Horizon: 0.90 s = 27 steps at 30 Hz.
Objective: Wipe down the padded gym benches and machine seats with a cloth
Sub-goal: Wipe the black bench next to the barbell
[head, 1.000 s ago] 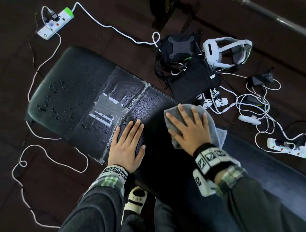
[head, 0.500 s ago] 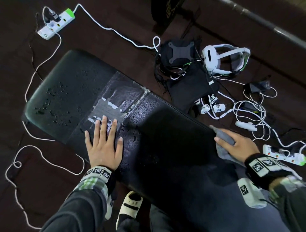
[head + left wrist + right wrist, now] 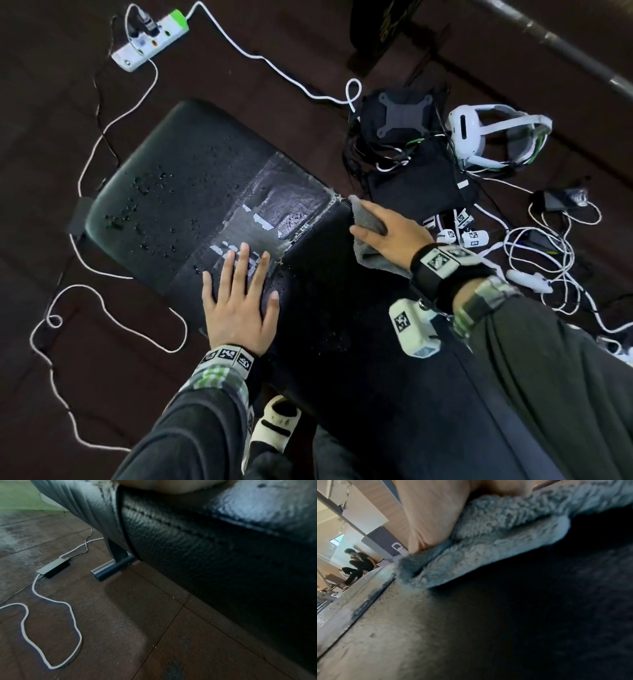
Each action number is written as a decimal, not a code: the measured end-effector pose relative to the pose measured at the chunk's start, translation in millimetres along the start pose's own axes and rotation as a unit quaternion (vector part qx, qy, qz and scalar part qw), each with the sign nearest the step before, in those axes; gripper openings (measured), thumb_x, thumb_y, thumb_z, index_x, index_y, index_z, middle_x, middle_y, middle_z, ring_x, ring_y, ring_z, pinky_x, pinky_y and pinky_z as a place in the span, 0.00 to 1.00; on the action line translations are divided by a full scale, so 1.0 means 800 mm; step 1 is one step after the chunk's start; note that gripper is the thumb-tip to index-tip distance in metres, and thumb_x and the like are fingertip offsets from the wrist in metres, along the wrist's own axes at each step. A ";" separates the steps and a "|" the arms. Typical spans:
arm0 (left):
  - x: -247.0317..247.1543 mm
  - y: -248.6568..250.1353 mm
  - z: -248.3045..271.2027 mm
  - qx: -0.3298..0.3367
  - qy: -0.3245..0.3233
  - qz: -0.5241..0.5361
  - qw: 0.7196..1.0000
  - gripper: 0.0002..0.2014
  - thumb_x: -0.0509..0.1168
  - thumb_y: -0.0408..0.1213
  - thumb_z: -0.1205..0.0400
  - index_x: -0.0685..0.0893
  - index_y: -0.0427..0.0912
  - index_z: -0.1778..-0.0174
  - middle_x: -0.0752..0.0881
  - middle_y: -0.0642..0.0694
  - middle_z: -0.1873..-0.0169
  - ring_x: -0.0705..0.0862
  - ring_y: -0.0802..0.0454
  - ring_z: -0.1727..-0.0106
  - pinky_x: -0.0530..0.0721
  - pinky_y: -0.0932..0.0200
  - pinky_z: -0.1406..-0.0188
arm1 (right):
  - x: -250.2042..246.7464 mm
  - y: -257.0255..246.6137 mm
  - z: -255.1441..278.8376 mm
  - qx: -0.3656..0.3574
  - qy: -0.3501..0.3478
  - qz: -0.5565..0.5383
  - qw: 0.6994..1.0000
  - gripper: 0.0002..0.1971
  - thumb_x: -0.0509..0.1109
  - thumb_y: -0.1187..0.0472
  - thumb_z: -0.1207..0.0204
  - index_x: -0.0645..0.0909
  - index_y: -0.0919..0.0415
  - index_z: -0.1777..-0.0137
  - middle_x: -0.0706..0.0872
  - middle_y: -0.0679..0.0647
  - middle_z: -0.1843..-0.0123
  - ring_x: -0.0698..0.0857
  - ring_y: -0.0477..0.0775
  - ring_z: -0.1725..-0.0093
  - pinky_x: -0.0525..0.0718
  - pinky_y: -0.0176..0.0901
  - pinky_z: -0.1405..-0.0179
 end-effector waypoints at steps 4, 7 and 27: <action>-0.001 0.000 0.001 -0.003 0.002 0.004 1.000 0.30 0.51 0.53 0.17 0.65 0.52 0.17 0.60 0.46 0.15 0.58 0.46 0.14 0.51 0.34 0.17 | -0.003 0.065 0.054 0.027 0.025 -0.027 0.999 0.30 0.66 0.36 0.28 0.65 0.33 0.25 0.78 0.50 0.33 0.79 0.53 0.35 0.74 0.42 0.39; -0.002 -0.001 0.001 0.002 0.007 0.011 1.000 0.30 0.52 0.53 0.17 0.65 0.52 0.17 0.60 0.46 0.15 0.58 0.46 0.14 0.51 0.34 0.17 | -0.005 0.127 0.114 0.070 0.037 -0.024 0.997 0.31 0.60 0.29 0.34 0.67 0.29 0.28 0.79 0.44 0.33 0.79 0.50 0.34 0.74 0.46 0.34; -0.007 -0.001 0.001 0.008 0.004 0.053 0.999 0.29 0.54 0.52 0.18 0.70 0.52 0.18 0.63 0.46 0.15 0.59 0.48 0.15 0.53 0.34 0.18 | 0.016 0.008 0.026 -0.067 0.079 0.060 0.993 0.36 0.55 0.27 0.30 0.52 0.30 0.22 0.71 0.42 0.27 0.77 0.58 0.37 0.75 0.53 0.36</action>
Point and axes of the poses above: each hand's wrist, its own z-axis away from the middle knuckle, its own x-axis out of the palm, y = z × x, the point moved 5 cm from there along -z, towards the middle knuckle
